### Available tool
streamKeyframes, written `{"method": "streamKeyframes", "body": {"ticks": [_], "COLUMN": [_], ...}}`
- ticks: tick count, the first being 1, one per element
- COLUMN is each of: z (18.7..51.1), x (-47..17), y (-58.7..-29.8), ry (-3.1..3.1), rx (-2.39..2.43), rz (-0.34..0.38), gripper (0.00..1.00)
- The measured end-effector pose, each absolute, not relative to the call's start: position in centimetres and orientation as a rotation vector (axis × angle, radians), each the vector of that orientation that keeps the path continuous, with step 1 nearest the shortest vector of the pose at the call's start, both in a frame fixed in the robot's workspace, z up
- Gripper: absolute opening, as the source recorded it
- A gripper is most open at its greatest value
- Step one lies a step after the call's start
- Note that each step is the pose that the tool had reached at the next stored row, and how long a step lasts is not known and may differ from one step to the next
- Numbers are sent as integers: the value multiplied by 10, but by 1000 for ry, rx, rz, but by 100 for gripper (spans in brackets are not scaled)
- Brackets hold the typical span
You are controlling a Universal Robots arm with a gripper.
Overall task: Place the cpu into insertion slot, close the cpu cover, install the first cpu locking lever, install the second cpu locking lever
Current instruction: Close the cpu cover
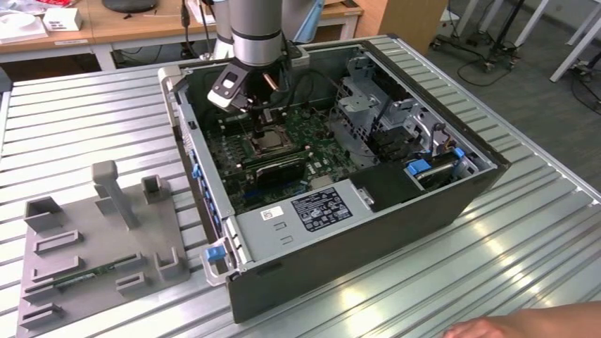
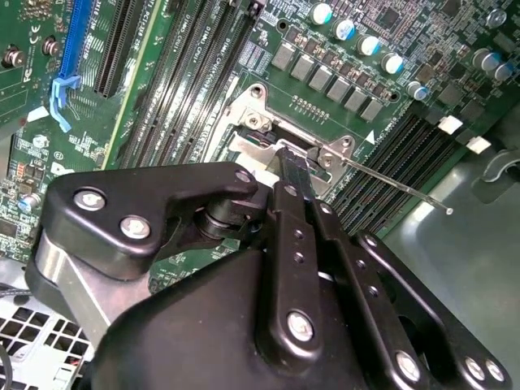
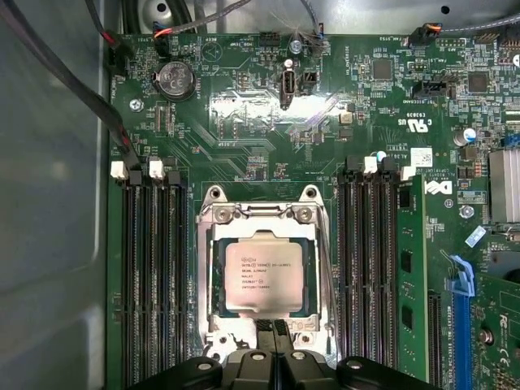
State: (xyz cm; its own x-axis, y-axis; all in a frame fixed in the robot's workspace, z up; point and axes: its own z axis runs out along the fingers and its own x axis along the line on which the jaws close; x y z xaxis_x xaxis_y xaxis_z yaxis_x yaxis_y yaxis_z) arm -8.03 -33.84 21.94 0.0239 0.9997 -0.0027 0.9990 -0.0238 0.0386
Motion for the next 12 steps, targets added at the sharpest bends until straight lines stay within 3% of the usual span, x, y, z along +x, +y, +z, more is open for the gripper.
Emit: {"method": "streamKeyframes", "body": {"ticks": [12], "z": [217], "x": [-82], "y": [-338], "ry": [2174], "rx": [2227], "rz": [39], "gripper": [10]}}
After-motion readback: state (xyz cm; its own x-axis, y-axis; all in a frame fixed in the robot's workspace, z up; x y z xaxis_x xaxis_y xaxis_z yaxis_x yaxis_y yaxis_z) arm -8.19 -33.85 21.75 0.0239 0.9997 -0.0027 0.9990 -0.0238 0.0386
